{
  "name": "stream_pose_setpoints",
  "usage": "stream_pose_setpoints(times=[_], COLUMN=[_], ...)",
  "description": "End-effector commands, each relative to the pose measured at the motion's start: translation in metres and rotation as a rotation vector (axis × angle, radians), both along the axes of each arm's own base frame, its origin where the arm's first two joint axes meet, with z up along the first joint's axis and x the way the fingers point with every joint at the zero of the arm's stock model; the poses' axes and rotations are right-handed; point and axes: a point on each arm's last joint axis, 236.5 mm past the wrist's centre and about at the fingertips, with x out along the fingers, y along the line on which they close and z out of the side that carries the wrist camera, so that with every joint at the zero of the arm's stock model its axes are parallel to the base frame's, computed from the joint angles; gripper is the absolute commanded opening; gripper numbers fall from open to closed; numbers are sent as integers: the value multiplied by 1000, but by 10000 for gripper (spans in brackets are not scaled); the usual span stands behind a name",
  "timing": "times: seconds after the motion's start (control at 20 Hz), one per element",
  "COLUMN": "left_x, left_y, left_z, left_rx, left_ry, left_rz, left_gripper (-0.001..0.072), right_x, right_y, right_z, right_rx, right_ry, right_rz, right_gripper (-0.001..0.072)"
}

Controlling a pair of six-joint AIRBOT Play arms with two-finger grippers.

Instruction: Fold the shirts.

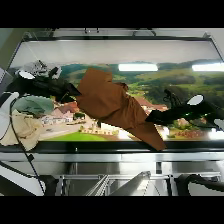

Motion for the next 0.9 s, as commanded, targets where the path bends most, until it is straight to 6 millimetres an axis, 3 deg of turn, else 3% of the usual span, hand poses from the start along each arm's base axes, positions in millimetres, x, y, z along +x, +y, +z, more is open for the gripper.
stream_pose_setpoints(times=[0.0, 0.05, 0.1, 0.15, 0.25, 0.35, 0.4, 0.5, 0.6, 0.65, 0.7, 0.75, 0.85], left_x=[-13, -19, -25, -27, -20, -7, -4, -5, -17, -20, -22, -24, -32], left_y=[-39, -48, -54, -59, -62, -64, -66, -65, -56, -49, -42, -36, -34], left_z=[-26, -29, -28, -23, 4, 62, 103, 206, 282, 298, 301, 290, 245], left_rx=[-18, -35, -51, -67, -86, -147, -204, -313, -310, -251, -183, -115, -45], left_ry=[58, 86, 107, 108, 59, -49, -117, -319, -515, -577, -593, -567, -457], left_rz=[-138, -183, -228, -271, -299, -300, -300, -291, -275, -260, -235, -207, -180], left_gripper=[449, 258, 35, -2, -2, -2, -1, -1, 19, 20, 20, 21, 23], right_x=[0, 1, 0, -2, 0, 13, 22, 39, 41, 40, 38, 33, 23], right_y=[29, 35, 41, 45, 48, 44, 39, 25, 8, -4, -13, -19, -25], right_z=[0, 7, 15, 23, 48, 89, 120, 202, 285, 309, 316, 309, 276], right_rx=[98, 133, 167, 190, 232, 262, 279, 316, 329, 284, 232, 184, 124], right_ry=[-9, -17, -27, -25, -44, -128, -202, -434, -693, -788, -829, -802, -669], right_rz=[32, 38, 71, 98, 149, 177, 176, 148, 108, 74, 57, 53, 56], right_gripper=[552, 358, 121, 24, 23, 23, 22, 22, 23, 23, 23, 23, 23])
